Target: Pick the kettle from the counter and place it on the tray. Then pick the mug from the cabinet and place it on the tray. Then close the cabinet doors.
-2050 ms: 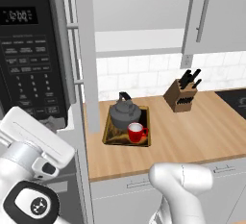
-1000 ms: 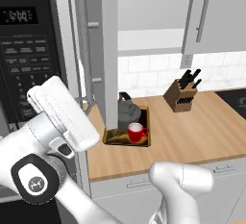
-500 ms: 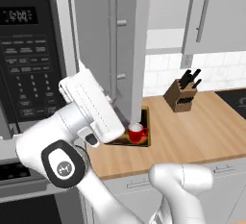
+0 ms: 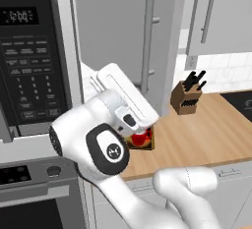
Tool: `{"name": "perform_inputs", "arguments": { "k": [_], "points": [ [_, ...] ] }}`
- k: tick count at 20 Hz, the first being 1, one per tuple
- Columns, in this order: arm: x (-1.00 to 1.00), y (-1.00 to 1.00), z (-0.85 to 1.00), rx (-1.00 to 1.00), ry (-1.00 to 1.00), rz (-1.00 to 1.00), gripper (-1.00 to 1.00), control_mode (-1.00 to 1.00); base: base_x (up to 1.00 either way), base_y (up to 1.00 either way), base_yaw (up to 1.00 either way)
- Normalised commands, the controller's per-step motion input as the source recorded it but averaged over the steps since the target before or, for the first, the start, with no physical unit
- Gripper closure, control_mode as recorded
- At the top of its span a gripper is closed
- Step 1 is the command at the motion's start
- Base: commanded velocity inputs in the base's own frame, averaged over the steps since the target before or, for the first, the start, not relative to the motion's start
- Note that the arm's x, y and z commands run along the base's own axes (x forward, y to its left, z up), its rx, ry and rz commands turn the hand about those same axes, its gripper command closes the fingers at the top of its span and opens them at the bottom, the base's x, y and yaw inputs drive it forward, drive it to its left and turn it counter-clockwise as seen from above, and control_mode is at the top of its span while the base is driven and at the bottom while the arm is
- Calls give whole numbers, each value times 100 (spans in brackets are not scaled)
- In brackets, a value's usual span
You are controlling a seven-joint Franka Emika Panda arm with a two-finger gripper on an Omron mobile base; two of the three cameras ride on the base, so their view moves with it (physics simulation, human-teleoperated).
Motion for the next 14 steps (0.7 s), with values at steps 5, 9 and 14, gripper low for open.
{"name": "perform_inputs", "arguments": {
  "k": [5, 9, 14],
  "points": [
    [28, -58, 0, 3, 60, 15, 100, -100, 0, 0, 0],
    [40, -46, 0, 7, 38, 16, 100, -100, 0, 0, 0],
    [56, -22, 8, 9, 3, 11, 100, -100, 0, 0, 0]
  ]
}}
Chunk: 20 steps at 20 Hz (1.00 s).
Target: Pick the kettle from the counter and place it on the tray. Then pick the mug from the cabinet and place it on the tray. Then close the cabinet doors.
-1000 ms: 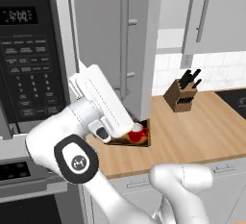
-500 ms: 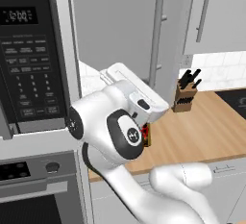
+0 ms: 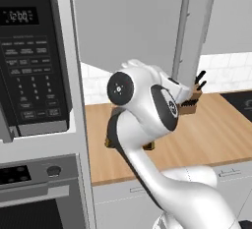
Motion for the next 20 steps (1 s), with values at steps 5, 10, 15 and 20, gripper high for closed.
{"name": "perform_inputs", "arguments": {
  "k": [5, 10, 15, 20],
  "points": [
    [64, -1, 14, 8, -27, 7, 100, -100, 0, 0, 0],
    [69, 0, 37, 8, -24, 6, 100, -100, 0, 0, 0],
    [85, -2, 84, 12, 2, 6, 100, -100, 0, 0, 0],
    [100, 0, 26, 16, 2, 10, 100, -100, 0, 0, 0]
  ]
}}
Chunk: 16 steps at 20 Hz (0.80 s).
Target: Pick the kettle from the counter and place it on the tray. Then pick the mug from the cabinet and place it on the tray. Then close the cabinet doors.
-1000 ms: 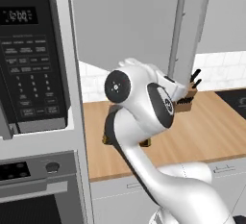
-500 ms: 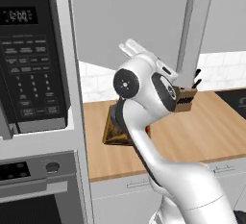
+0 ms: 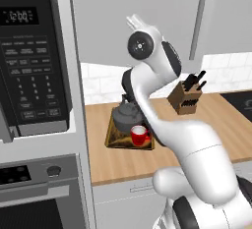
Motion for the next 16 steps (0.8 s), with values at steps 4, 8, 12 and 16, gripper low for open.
{"name": "perform_inputs", "arguments": {
  "k": [4, 8, 12, 16],
  "points": [
    [100, -5, 0, 15, 0, 9, 100, -100, 0, 0, 0],
    [100, -11, 0, 11, 0, 7, 100, -100, 0, 0, 0],
    [100, -25, -9, 7, 0, 7, 100, -100, 0, 0, 0],
    [100, -39, -8, 15, 0, 10, 100, -100, 0, 0, 0]
  ]
}}
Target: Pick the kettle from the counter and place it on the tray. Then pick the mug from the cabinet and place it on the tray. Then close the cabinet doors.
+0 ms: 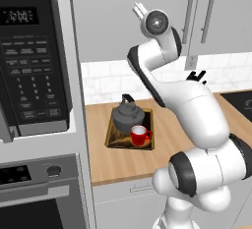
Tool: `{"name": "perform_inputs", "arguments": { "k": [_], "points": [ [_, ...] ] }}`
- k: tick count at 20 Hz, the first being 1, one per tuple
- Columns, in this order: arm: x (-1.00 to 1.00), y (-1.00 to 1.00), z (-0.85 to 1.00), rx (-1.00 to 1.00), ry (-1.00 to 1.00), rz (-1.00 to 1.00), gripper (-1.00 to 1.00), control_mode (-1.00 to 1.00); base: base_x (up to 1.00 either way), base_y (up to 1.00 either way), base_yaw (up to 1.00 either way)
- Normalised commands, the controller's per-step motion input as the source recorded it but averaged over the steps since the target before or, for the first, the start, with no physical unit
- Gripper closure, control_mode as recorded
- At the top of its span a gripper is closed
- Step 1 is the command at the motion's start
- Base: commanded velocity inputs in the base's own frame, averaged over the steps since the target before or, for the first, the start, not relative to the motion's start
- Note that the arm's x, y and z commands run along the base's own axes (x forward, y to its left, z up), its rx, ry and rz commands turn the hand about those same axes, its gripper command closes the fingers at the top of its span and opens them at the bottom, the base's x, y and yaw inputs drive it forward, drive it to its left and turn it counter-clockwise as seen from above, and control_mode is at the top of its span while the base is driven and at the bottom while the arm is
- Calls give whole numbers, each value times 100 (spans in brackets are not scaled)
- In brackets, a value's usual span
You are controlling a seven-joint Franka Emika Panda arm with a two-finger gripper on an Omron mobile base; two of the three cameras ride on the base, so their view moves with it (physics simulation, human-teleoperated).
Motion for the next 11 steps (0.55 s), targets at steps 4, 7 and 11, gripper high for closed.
{"name": "perform_inputs", "arguments": {
  "k": [4, 7, 11],
  "points": [
    [100, -44, -14, 18, 1, 11, 100, -100, 0, 0, 0],
    [100, -32, -49, 7, 0, 13, 100, -100, 0, 0, 0],
    [98, -30, -62, 3, 0, 11, 100, -100, 0, 0, 0]
  ]
}}
